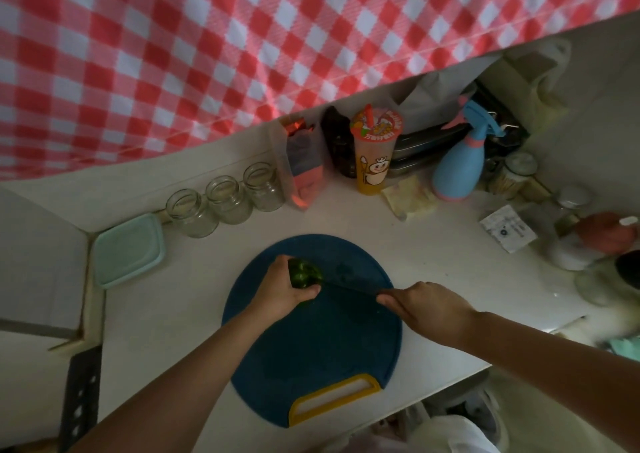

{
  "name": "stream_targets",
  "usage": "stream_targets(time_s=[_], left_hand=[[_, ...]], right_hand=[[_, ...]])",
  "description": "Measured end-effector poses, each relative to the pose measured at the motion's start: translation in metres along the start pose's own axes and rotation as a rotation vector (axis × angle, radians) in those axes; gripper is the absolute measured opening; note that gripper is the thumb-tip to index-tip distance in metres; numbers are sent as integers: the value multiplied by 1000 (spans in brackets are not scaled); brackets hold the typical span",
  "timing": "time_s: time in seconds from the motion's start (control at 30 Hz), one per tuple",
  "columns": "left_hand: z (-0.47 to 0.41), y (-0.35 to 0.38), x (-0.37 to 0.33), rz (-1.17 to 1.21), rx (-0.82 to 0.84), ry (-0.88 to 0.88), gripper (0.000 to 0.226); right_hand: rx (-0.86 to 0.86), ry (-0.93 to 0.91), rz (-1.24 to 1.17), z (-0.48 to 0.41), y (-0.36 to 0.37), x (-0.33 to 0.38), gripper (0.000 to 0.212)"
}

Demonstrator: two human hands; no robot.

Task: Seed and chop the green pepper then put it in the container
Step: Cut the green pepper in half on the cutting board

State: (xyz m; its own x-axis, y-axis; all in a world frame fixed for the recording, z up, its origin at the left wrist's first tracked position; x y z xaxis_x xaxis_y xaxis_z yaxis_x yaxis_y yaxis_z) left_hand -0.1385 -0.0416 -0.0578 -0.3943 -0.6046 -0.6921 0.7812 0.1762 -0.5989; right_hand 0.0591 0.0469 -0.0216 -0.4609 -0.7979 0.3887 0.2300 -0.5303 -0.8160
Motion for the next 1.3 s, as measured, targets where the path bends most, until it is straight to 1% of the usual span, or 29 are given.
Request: stream_targets(time_s=[0.13, 0.17, 0.2, 0.27, 0.37, 0.47, 0.57, 0.67, 0.73, 0.8, 0.87, 0.9, 1.03, 1.13, 1.2, 1.3], left_hand=[[-3, 1, 1, -20, -1, -3, 65], [-3, 1, 2, -26, -2, -3, 66], [-4, 1, 3, -29, -4, -5, 66], [-5, 1, 5, -28, -11, -5, 66], [-7, 1, 6, -18, -20, 0, 65], [-8, 2, 6, -24, -15, -1, 66], [-8, 2, 5, -38, -9, -18, 67], [-7, 2, 5, -48, -13, -30, 68], [-5, 1, 4, -46, -10, -31, 68], [-4, 2, 2, -48, 2, -19, 68], [-2, 3, 0, -57, 17, -3, 68], [-1, 3, -1, -60, 23, 0, 67], [-4, 4, 0, -76, 54, -6, 66], [-6, 5, 4, -79, 72, -14, 66], [-8, 4, 5, -78, 74, -17, 66], [-10, 4, 5, -67, 68, -27, 66]], right_hand=[[-20, 18, 54, 1, 2, 2, 73], [-17, 29, 78, 2, 4, 3, 74], [-15, 42, 99, 3, 5, 5, 70], [-6, 85, 149, 4, 7, 9, 54], [-10, 118, 209, 5, 9, 15, 46], [-32, 127, 238, 7, 9, 19, 46], [-61, 126, 301, 9, 11, 23, 50], [-47, 133, 333, 7, 11, 21, 50], [13, 159, 257, 4, 11, 13, 47], [77, 183, 125, 3, 13, 5, 45], [91, 182, 17, 4, 15, 2, 44], [87, 177, 6, 5, 15, 3, 45], [32, 164, 162, 7, 17, 7, 44], [-11, 140, 239, 7, 20, 14, 40], [-49, 131, 258, 7, 19, 16, 39], [-83, 149, 234, 5, 20, 20, 44]])
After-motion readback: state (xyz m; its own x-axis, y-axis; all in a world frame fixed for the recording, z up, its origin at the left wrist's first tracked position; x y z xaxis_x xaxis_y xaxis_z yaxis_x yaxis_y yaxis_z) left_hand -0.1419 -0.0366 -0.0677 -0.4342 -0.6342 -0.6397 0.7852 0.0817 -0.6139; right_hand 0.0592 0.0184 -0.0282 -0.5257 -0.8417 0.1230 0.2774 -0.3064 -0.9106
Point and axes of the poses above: each hand's wrist, its own z-axis away from the middle knuckle, its own y-axis out of the palm, x = y × z, the point moved 9 cm from there along -z, towards the middle knuckle, and after that the axes turned 3 degrees about x, right-handed, at the moved point
